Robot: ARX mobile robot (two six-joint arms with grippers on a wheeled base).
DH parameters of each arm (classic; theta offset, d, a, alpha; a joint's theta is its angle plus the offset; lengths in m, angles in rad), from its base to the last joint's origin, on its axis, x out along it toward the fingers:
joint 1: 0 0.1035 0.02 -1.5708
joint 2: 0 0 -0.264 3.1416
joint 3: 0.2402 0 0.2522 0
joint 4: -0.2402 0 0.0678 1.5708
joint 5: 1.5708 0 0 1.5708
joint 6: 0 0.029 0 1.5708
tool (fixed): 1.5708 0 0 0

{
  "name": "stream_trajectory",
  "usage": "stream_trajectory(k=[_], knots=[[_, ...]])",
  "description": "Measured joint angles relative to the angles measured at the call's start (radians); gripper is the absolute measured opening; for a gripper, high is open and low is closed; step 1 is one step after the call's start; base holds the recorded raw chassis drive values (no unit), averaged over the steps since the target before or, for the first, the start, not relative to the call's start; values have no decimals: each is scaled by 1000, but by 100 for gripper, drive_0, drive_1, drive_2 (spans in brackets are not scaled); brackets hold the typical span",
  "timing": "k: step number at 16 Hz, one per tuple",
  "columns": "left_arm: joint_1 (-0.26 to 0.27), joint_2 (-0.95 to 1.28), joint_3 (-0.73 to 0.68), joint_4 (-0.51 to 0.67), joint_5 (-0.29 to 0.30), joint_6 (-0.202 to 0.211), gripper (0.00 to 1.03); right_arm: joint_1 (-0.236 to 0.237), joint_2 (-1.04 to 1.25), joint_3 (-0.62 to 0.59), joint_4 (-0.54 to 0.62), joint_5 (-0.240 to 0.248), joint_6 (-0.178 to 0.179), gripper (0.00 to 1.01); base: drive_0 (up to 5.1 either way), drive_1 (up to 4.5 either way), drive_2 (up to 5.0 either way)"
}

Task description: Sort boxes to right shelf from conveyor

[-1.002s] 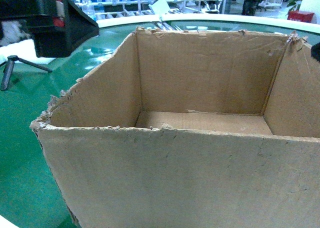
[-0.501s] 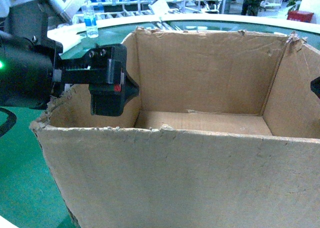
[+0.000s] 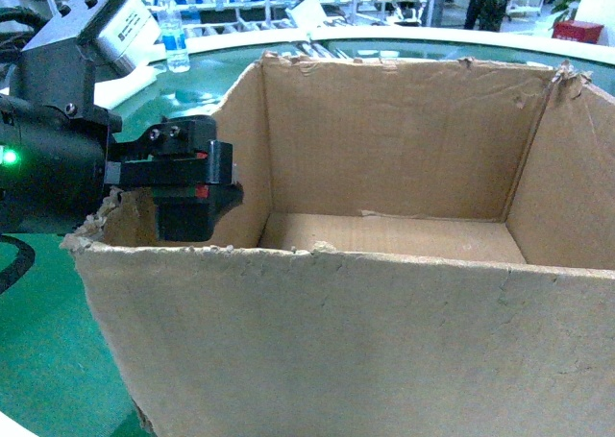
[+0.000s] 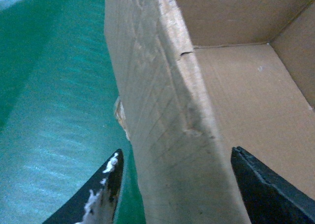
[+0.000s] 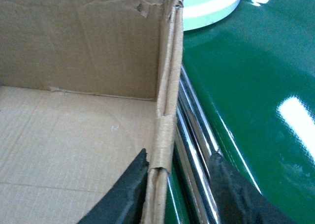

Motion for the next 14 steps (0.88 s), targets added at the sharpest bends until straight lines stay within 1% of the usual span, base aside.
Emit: stream_trajectory(k=[2,3,4,6,8,10,12,13,14], knots=[[-8,-2,-1,10,-38,5,45,8,-6,-8,5,-9,-2,19,0,0,0],[-16,-6,-1,9,-37,4,35,13,-11,-11,8,-12,-2,8,0,0,0],[-28,-13,-1,8,-50,8,24,13,-19,-19,16,-16,0,4,0,0,0],[-34,-27,-8,21,-95,10,5,12,-31,-29,32,-15,4,4,0,0,0],[-37,-44,-11,29,-117,27,3,-1,-45,-28,43,-15,3,4,0,0,0],[-36,-90,13,37,-126,50,3,-25,-90,11,38,-27,3,4,0,0,0],[-44,-151,62,77,-162,92,3,-47,-158,68,66,-39,0,4,0,0,0],[-53,-187,82,84,-172,111,3,-56,-193,84,72,-50,0,4,0,0,0],[-61,-211,86,93,-186,127,3,-64,-218,84,105,-53,-1,4,0,0,0]])
